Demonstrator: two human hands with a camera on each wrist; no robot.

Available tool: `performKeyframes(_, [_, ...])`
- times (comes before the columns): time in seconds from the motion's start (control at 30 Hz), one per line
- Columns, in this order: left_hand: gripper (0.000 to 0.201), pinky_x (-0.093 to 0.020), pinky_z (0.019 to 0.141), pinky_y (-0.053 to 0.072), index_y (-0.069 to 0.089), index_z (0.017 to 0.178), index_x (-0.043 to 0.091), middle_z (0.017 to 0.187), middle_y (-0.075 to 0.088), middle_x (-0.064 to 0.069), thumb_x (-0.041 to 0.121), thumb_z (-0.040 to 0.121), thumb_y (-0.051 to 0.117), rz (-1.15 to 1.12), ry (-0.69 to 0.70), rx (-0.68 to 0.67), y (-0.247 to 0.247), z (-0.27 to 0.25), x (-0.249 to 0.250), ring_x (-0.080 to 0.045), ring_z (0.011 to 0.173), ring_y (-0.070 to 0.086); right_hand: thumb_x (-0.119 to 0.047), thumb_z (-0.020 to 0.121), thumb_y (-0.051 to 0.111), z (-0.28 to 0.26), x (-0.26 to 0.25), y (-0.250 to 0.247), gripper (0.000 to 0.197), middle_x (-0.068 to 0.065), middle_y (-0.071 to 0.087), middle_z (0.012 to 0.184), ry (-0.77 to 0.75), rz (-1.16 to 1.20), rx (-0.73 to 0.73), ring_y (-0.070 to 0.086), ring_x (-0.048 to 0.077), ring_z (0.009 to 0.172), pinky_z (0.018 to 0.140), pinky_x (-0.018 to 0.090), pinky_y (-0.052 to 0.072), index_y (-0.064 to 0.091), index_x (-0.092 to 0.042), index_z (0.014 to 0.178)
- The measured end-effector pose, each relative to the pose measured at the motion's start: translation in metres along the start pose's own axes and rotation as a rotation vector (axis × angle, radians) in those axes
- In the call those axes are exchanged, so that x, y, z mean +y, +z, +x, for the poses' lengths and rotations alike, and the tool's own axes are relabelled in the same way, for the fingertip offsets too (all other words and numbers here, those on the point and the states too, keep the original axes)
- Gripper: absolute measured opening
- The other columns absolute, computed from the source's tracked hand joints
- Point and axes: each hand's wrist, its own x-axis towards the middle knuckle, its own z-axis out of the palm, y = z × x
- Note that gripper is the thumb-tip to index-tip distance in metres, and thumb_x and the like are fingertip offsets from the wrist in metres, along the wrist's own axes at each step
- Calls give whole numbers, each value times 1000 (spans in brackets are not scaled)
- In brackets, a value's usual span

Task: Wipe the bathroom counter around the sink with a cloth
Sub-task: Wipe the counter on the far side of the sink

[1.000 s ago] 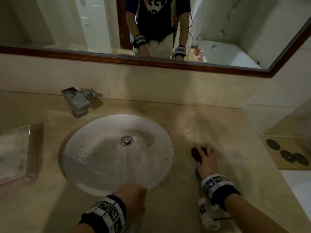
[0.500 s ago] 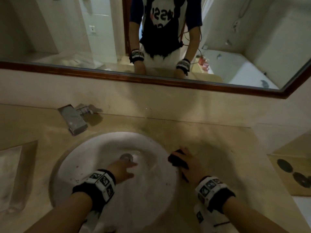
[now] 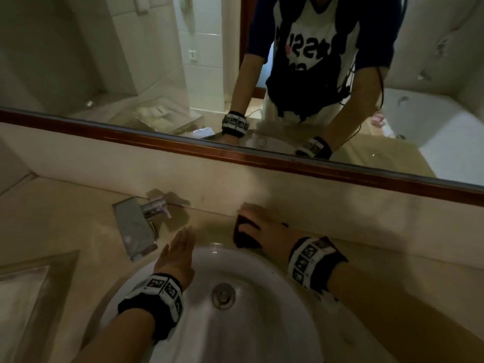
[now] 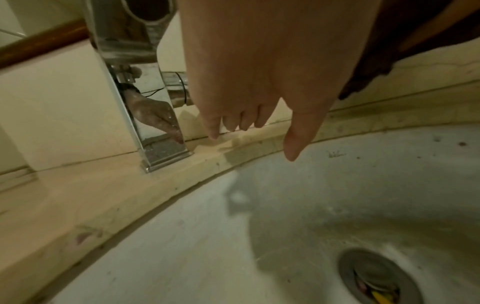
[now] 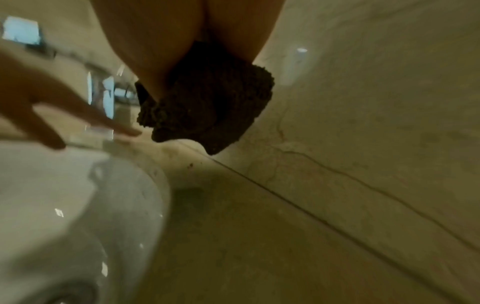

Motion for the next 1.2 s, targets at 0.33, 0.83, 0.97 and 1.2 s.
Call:
performKeyframes(0.33, [83,-35,121,1,-10,150,21,159,-18,-3,12,91,46,-23,96,57,16,26,-1,-22,148,-15,-12,95,48,38,15,31,61,20,15,155,178,-292,-184,28,38,137,101,46,43,19,-17,148])
performKeyframes(0.83, [93,-35,121,8,-13,150,20,159,-19,-4,15,86,55,8,138,-12,5,26,-4,-23,148,-14,-20,93,50,48,-1,21,46,13,42,139,246,-23,10,45,34,124,101,45,41,39,-18,138])
performKeyframes(0.97, [91,-34,121,12,-11,150,19,159,-19,-4,12,86,53,8,149,-41,1,29,-7,-22,148,-13,-21,99,40,75,-16,24,45,16,23,152,268,-57,-158,29,37,135,107,46,37,31,-15,142])
performKeyframes(1.2, [90,-30,120,17,-8,151,24,159,-17,-1,5,86,51,-6,142,-47,-2,29,-9,-19,149,-10,-4,94,44,50,-17,28,54,15,26,151,219,-68,-293,33,35,134,107,43,32,31,-17,145])
